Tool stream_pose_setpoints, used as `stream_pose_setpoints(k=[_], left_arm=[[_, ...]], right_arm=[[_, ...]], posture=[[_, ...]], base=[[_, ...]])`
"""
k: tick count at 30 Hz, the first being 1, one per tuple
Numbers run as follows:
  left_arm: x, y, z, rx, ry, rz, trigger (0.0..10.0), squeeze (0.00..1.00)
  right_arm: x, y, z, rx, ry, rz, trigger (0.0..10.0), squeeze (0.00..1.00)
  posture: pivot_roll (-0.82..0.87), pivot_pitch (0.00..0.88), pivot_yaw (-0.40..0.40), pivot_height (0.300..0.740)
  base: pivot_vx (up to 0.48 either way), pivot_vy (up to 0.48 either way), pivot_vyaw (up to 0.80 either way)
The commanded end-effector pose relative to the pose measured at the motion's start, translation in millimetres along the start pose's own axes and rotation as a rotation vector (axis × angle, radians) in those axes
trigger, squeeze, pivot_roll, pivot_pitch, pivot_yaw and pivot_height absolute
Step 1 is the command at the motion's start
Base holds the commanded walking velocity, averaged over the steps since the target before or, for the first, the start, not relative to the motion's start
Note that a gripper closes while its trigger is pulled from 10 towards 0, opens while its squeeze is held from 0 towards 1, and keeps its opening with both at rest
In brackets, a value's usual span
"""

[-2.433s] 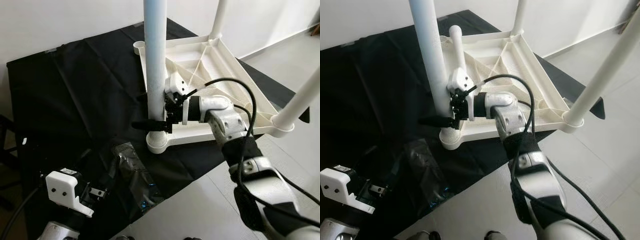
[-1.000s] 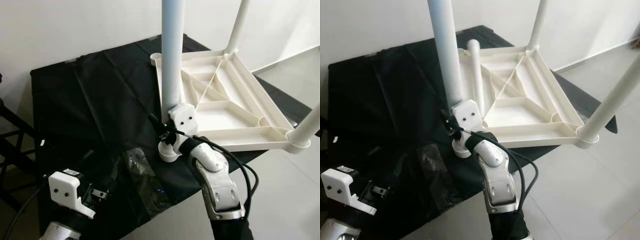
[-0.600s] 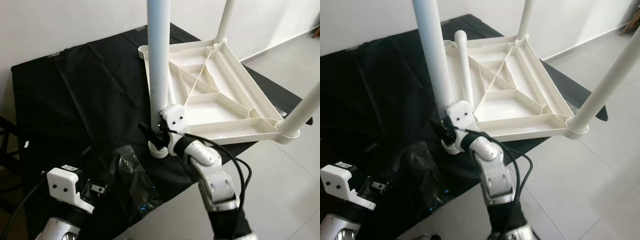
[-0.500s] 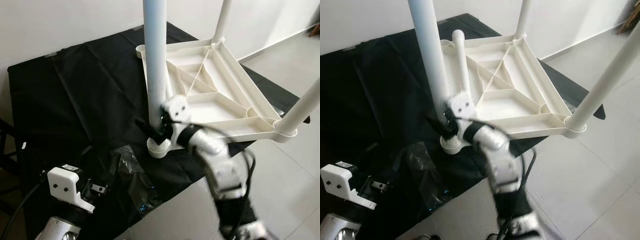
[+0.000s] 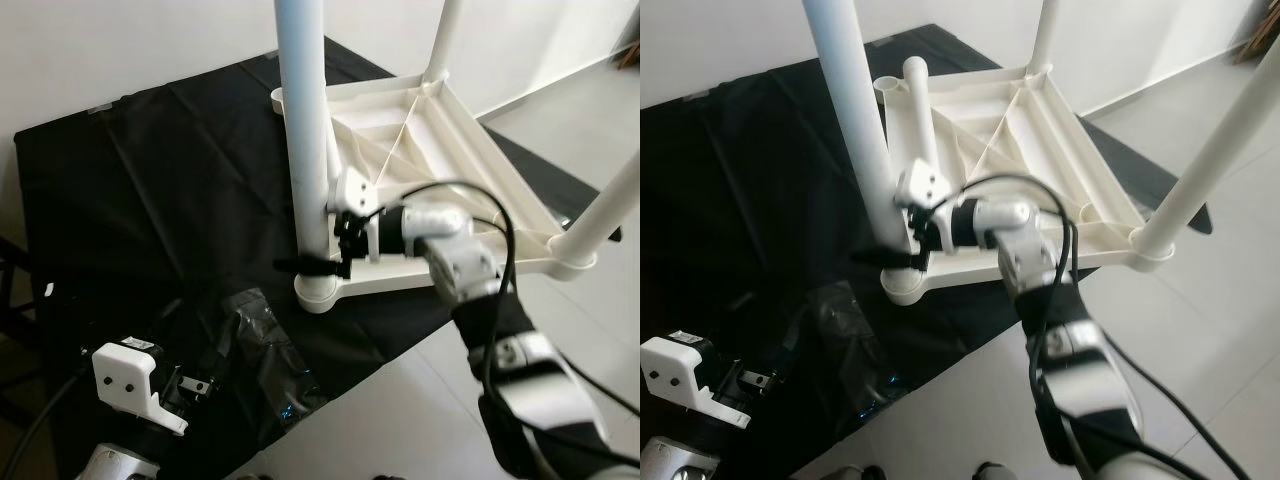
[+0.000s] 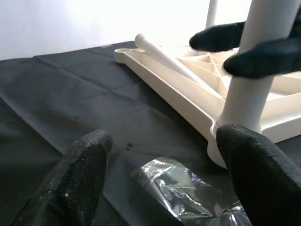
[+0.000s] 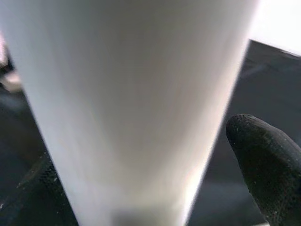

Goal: Building children table

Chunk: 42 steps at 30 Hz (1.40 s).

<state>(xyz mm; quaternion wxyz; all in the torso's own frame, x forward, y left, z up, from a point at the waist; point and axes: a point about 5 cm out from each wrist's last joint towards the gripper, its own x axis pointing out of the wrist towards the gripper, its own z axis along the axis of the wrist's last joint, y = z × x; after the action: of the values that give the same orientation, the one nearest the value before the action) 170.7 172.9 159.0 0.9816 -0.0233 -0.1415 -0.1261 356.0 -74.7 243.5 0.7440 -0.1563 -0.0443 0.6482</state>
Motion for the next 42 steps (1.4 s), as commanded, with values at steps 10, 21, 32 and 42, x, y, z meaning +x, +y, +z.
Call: stream_pose_setpoints(k=[10,21,32,42], left_arm=[[-3.9,1.9,1.9,0.011,0.023,0.003,10.0,0.0],[-2.6,1.6,0.2,0.006,0.022,0.003,10.0,0.0],[-2.5,3.4,0.3,0.004,0.02,0.007,10.0,0.0],[1.0,4.4,-4.5,0.006,0.02,-0.002,10.0,0.0]], right_arm=[[2.3,-3.6,1.7,0.021,-0.024,0.154,0.0,0.0],[-2.4,-9.1,-3.5,-0.005,-0.029,0.084,0.0,0.0],[8.8,56.9,-41.0,0.133,0.074,-0.946,0.0,0.0],[31.6,58.8,-34.8,0.119,0.028,-0.87,0.0,0.0]], posture=[[0.1,0.236,0.031,0.74],[0.09,0.225,0.032,0.74],[0.07,0.232,0.026,0.74],[0.06,0.187,0.023,0.74]], base=[[0.0,0.0,0.0],[0.0,0.0,0.0],[0.0,0.0,0.0],[0.0,0.0,0.0]])
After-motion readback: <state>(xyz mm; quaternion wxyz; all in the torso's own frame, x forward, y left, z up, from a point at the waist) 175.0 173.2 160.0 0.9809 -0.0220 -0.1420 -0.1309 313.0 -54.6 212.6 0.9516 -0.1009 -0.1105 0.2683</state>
